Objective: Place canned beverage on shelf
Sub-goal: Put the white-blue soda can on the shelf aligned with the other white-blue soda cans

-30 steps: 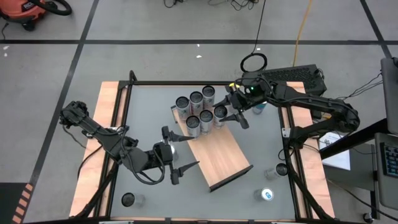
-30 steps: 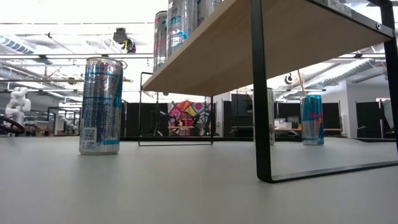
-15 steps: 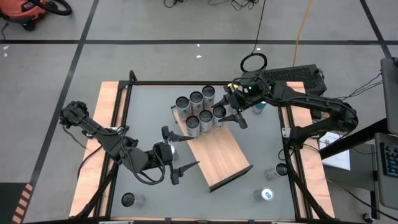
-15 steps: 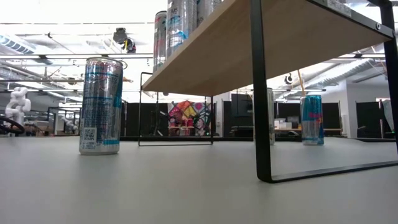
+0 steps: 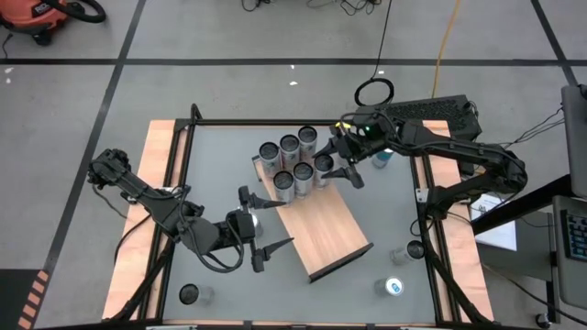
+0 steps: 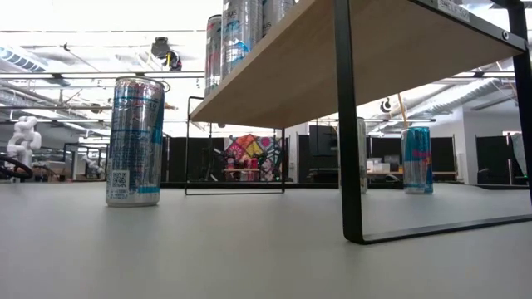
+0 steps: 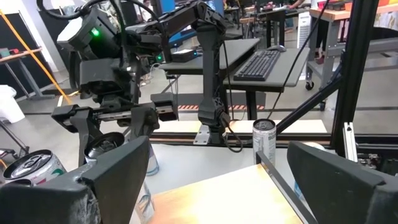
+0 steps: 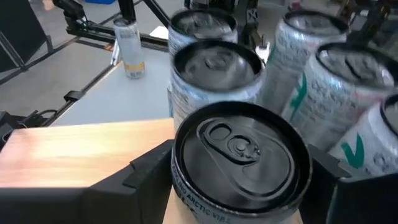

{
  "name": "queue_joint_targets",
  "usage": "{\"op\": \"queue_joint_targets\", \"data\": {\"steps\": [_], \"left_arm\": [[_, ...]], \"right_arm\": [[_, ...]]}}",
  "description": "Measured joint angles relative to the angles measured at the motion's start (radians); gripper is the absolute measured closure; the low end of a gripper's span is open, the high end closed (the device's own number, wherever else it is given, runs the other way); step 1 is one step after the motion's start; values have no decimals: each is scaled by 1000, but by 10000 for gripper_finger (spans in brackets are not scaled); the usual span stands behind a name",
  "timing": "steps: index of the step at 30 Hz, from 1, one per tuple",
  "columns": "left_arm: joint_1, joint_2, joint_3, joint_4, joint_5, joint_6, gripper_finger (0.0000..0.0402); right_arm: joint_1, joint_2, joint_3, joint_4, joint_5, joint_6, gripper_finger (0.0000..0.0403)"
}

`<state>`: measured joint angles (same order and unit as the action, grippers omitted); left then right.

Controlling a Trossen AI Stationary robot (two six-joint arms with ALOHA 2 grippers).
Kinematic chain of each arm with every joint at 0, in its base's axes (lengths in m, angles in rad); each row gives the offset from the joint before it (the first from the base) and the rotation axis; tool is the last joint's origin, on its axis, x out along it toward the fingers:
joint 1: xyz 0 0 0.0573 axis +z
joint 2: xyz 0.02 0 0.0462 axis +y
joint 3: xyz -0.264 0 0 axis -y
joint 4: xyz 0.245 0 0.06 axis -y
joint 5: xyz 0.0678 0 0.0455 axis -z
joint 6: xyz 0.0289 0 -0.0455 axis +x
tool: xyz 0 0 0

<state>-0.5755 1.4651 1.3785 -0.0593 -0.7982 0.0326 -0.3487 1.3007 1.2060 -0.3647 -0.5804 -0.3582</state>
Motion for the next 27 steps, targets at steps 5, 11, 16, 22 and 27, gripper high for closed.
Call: {"op": "queue_joint_targets", "data": {"steps": [5,11,16,22,27], "left_arm": [[0,0,0,-3,0,0,20],[0,0,0,-3,0,-1,20],[0,0,0,-3,0,-2,20],[0,0,0,-3,0,-2,20],[0,0,0,-3,0,-4,20]], "right_arm": [[-17,3,-3,-17,1,6,151],[-19,3,-3,-12,-27,19,128],[-19,-5,-3,-7,-27,54,105],[-18,-57,-3,-6,-20,107,93],[-18,-140,-3,-13,64,129,97]]}}
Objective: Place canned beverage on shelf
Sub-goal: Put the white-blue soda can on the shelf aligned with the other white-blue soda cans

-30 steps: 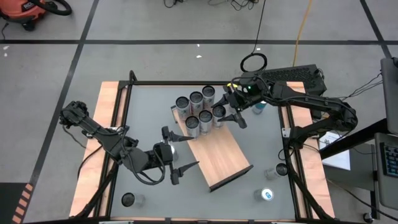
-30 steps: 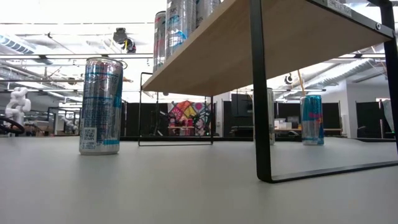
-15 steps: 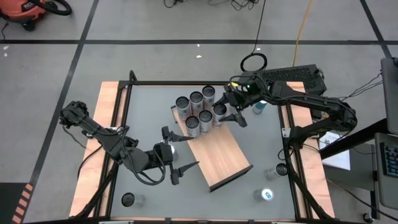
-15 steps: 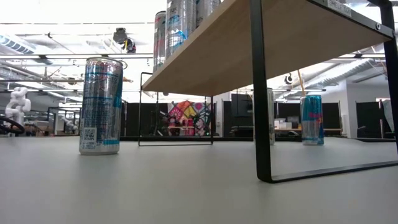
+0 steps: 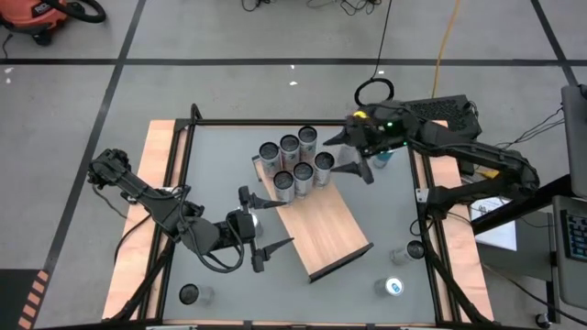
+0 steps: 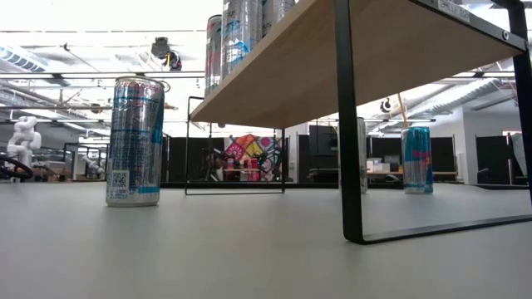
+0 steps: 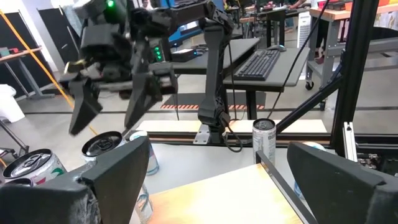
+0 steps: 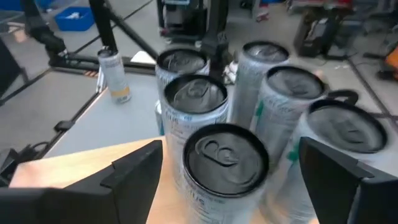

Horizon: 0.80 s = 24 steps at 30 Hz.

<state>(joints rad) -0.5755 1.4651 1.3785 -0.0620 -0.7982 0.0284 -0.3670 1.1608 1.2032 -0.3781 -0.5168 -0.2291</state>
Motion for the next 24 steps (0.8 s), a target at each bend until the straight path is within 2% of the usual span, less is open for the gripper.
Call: {"op": "queue_joint_targets", "data": {"steps": [7,10,18,24], "left_arm": [[0,0,0,0,0,0,20],[0,0,0,0,0,1,20],[0,0,0,0,-30,3,20],[0,0,0,1,-46,2,20]], "right_arm": [[-1,-81,-2,-208,23,-75,101],[-1,-92,-51,-236,24,-91,114],[-1,-78,-213,-140,51,-96,187],[-1,-78,-276,-20,75,-77,241]]}}
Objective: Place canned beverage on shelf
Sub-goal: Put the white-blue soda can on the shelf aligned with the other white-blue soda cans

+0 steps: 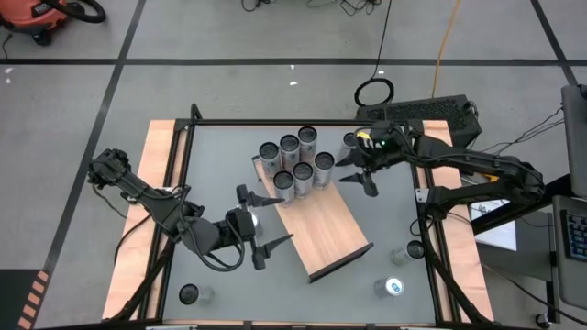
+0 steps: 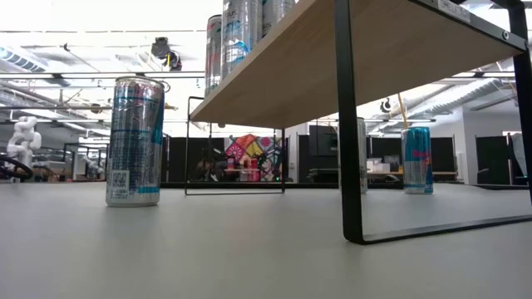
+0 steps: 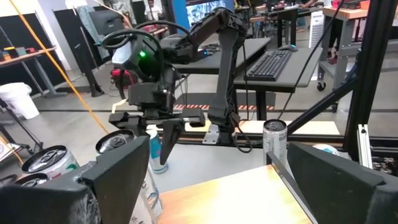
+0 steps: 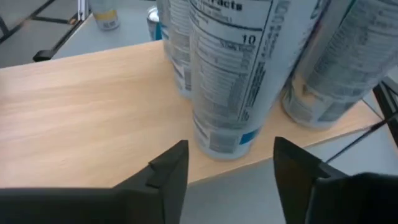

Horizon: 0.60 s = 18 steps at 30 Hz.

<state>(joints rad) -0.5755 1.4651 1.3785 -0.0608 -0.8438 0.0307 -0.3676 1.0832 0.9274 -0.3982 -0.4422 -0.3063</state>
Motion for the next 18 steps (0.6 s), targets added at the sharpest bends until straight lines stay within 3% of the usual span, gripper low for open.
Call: {"op": "queue_joint_targets", "data": {"steps": [8,18], "left_arm": [[12,0,0,0,-3,-21,20],[40,0,0,0,-2,-24,20]], "right_arm": [[0,0,-28,68,-3,2,274],[1,0,-35,94,-4,-10,280]]}}
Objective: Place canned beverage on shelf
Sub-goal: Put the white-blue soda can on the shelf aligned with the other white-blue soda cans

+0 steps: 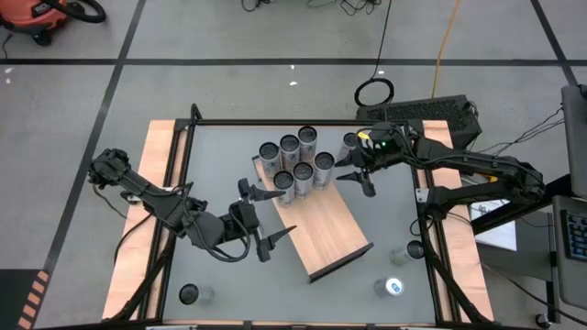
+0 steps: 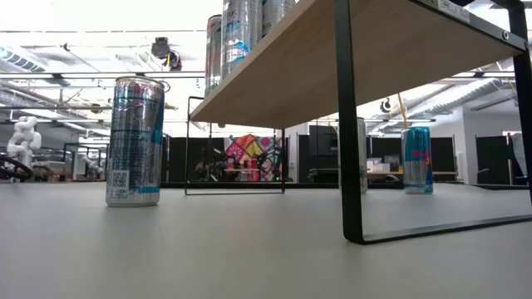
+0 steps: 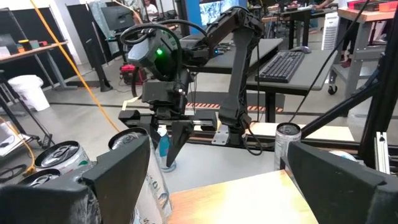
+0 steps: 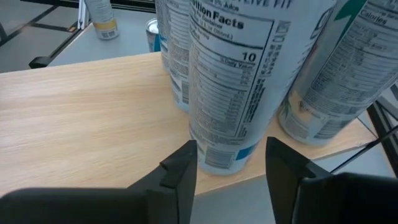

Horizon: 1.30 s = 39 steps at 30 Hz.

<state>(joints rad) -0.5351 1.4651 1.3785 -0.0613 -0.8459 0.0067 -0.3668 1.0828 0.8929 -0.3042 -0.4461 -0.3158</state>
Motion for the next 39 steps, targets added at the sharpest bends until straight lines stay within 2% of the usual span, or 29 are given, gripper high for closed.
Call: {"op": "queue_joint_targets", "data": {"steps": [17,39], "left_arm": [[5,0,0,-1,5,0,20],[5,0,0,-3,5,-1,20]], "right_arm": [[0,55,0,47,-30,-14,280],[18,55,0,53,-30,-11,280]]}}
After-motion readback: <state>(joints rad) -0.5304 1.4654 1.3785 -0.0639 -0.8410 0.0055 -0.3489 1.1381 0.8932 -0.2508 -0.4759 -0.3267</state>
